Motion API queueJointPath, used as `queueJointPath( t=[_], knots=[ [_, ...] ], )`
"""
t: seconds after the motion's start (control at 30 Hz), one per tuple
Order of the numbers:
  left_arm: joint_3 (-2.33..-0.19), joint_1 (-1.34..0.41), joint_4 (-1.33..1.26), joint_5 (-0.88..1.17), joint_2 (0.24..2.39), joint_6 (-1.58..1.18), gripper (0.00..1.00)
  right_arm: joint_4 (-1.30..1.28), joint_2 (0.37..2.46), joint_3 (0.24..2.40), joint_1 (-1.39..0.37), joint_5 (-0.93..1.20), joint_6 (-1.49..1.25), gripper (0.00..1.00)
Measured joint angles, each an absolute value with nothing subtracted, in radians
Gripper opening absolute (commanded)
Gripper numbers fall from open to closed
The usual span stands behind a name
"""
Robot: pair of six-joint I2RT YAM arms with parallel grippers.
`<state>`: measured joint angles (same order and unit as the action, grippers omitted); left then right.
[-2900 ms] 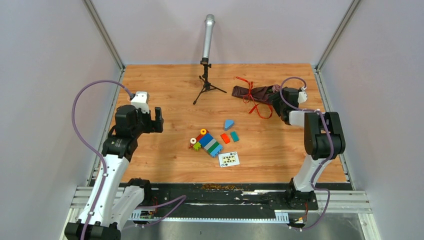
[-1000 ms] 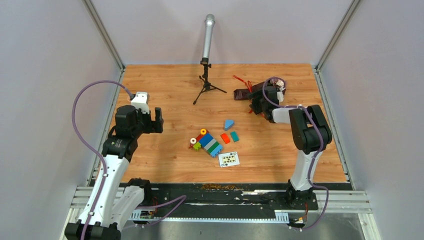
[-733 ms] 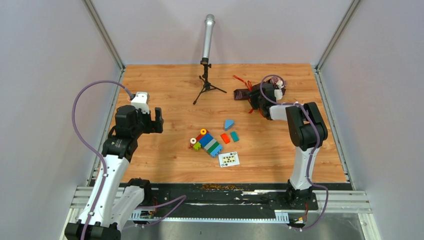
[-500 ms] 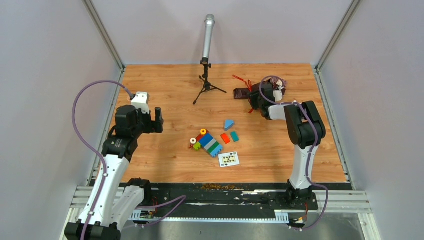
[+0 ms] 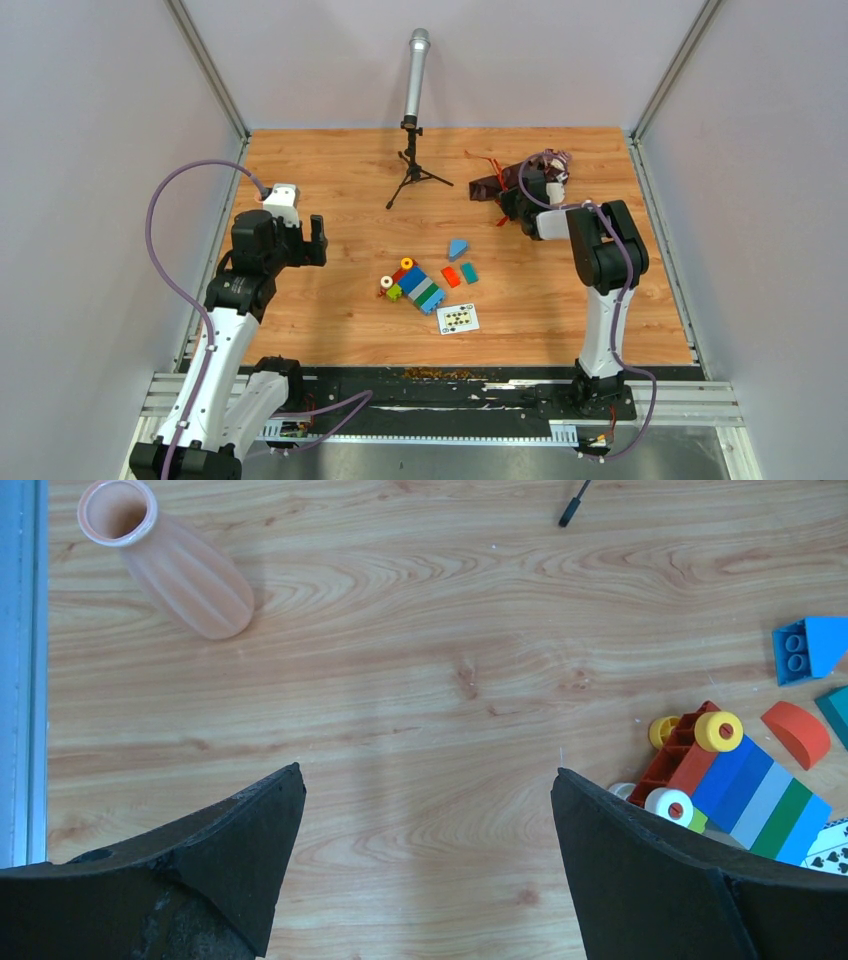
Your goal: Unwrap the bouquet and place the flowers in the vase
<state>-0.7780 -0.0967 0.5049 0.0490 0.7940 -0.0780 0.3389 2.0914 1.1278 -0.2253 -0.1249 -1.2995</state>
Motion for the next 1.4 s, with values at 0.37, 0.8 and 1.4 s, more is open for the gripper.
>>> queueJointPath(
  t=[0.37,0.8,1.4],
  knots=[
    [-0.778,-0.097,0.504,0.076,0.794,-0.078,1.00,0.346,2.011,1.019,-0.150,0.084,-1.110,0.00],
    [-0.764,-0.105,0.477,0.194,0.822,-0.078,1.00,0.113,1.776,0.842,-0.117,0.284,-0.755,0.00],
    [-0.752,-0.368,0.383,0.374,0.909,-0.107,1.00,-0.176,1.547,0.709,-0.184,0.416,-0.463,0.31]
  ],
)
